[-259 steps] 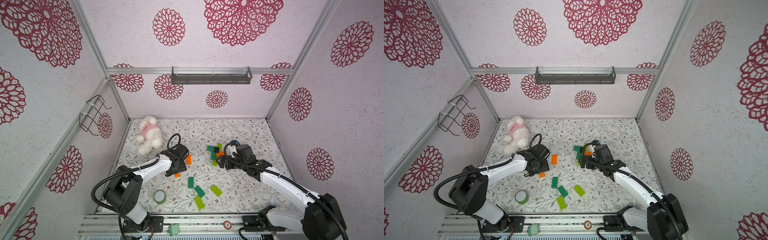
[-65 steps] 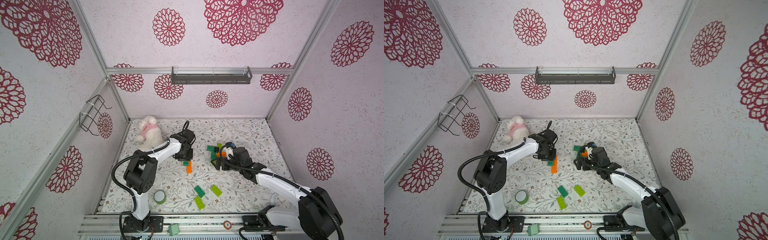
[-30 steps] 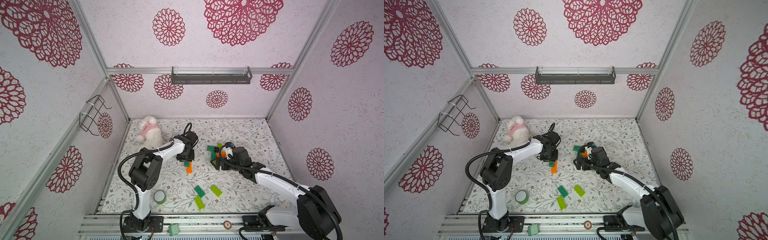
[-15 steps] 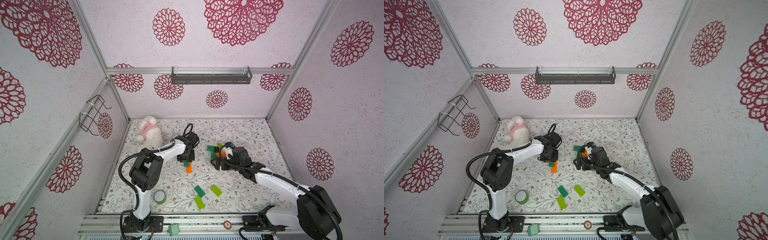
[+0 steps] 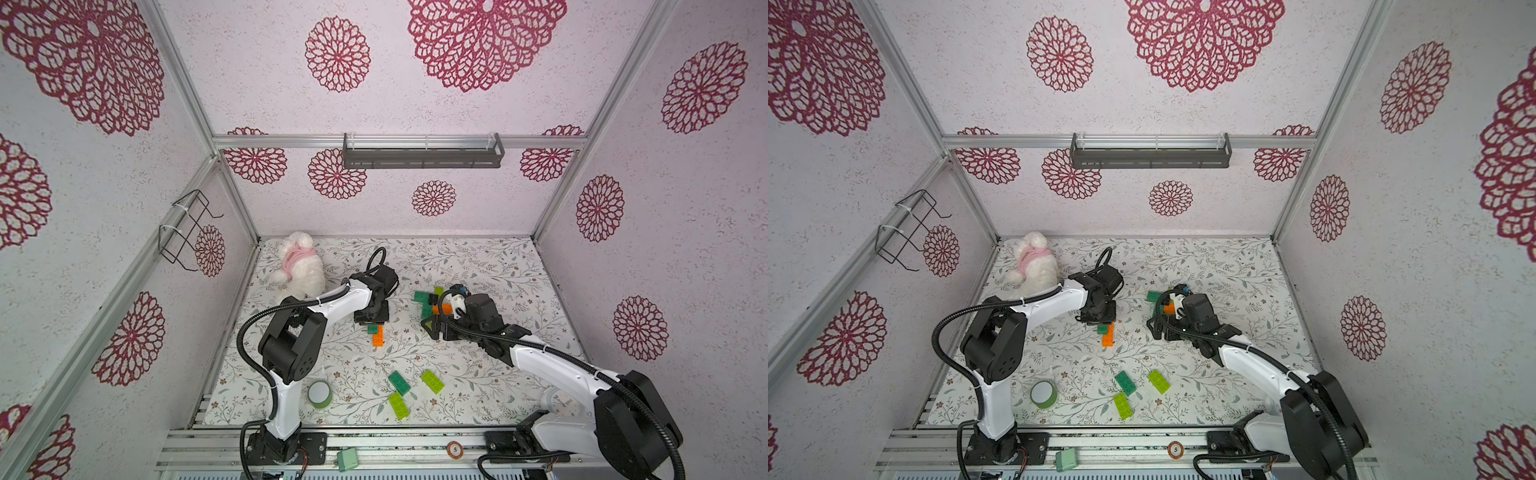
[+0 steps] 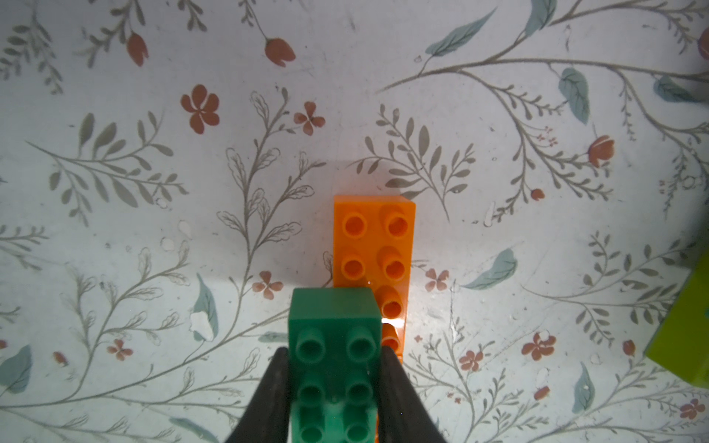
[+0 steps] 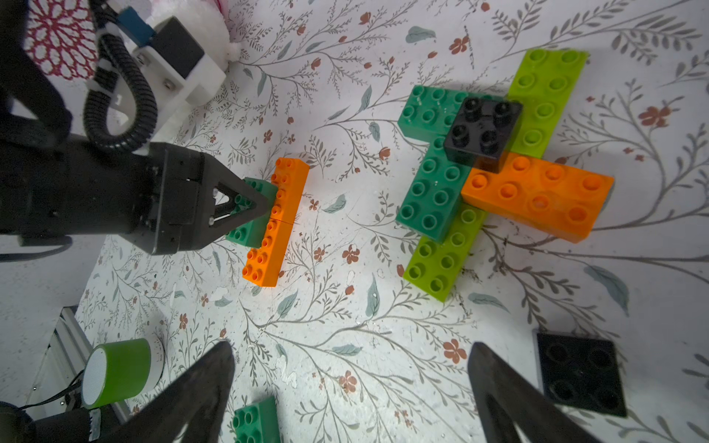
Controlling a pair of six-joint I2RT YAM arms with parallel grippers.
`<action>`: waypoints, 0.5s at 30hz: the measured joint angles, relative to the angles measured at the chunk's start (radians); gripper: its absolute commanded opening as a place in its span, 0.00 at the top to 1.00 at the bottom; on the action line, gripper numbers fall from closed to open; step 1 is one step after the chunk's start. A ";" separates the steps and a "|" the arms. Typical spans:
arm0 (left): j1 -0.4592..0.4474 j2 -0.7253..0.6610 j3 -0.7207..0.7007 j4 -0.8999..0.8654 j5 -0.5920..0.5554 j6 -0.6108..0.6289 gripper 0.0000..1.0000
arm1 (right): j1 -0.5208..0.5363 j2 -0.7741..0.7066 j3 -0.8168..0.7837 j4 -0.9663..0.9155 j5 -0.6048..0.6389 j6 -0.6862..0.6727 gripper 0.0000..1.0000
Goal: Assemble a small pinwheel with lego
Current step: Assemble the lego brick with the lego brick.
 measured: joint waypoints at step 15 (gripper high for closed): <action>-0.025 -0.021 -0.049 0.050 -0.042 -0.051 0.86 | 0.000 0.000 0.000 -0.007 0.001 -0.001 0.04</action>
